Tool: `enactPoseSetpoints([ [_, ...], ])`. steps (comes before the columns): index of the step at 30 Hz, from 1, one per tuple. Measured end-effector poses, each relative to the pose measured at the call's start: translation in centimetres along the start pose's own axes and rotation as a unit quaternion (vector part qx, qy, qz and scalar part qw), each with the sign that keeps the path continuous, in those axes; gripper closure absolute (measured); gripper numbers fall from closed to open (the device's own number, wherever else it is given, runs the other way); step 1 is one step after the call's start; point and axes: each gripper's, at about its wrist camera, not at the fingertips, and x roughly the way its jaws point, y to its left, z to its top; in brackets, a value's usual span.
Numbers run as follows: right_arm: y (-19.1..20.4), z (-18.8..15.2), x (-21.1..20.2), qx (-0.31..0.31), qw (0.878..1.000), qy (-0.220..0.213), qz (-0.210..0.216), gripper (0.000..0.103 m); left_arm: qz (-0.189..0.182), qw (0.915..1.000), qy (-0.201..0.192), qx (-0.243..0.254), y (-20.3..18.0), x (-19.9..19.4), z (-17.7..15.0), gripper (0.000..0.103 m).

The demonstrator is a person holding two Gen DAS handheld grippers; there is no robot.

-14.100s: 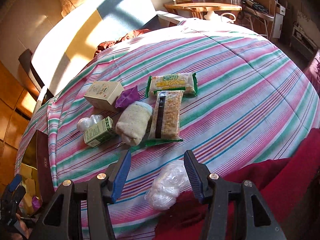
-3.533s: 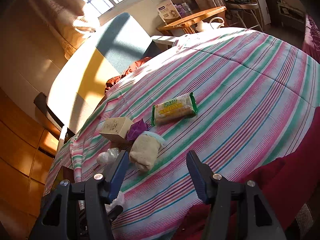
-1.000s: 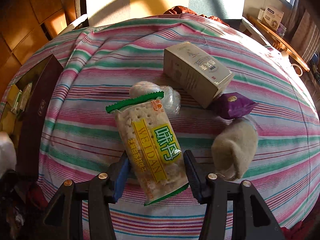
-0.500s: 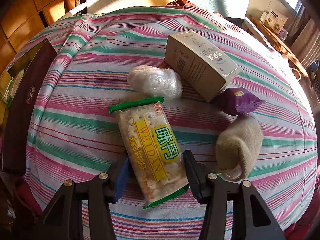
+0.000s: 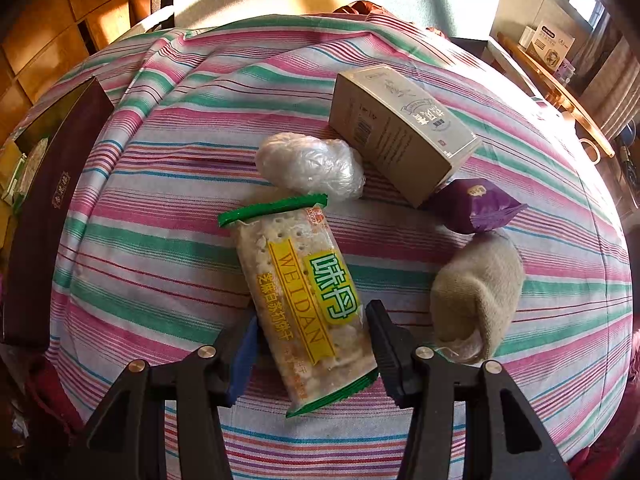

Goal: Organize objects
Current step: 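Carry the plastic bundle to the tray and release it with the left tool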

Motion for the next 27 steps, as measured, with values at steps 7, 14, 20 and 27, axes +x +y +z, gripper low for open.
enactPoseSetpoints([
  [7, -0.6, -0.1, -1.2, 0.012, 1.0, -0.026, 0.005, 0.051, -0.018, 0.9967, 0.01, -0.078, 3.8, 0.5, 1.8, 0.069],
  [14, -0.3, -0.3, -2.4, 0.011, 0.999, -0.048, 0.021, 0.051, 0.023, 0.9969, 0.034, -0.067, 3.5, 4.0, 3.3, 0.068],
  [20, 0.2, 0.1, -2.9, 0.001, 0.998, -0.059, 0.031, 0.051, 0.101, 0.9923, 0.063, -0.033, 4.3, 7.8, 4.3, 0.067],
  [27, 0.5, 0.2, -4.0, -0.005, 0.995, -0.089, 0.046, 0.051, 0.125, 0.9895, 0.061, -0.04, 5.8, 7.9, 3.8, 0.048],
])
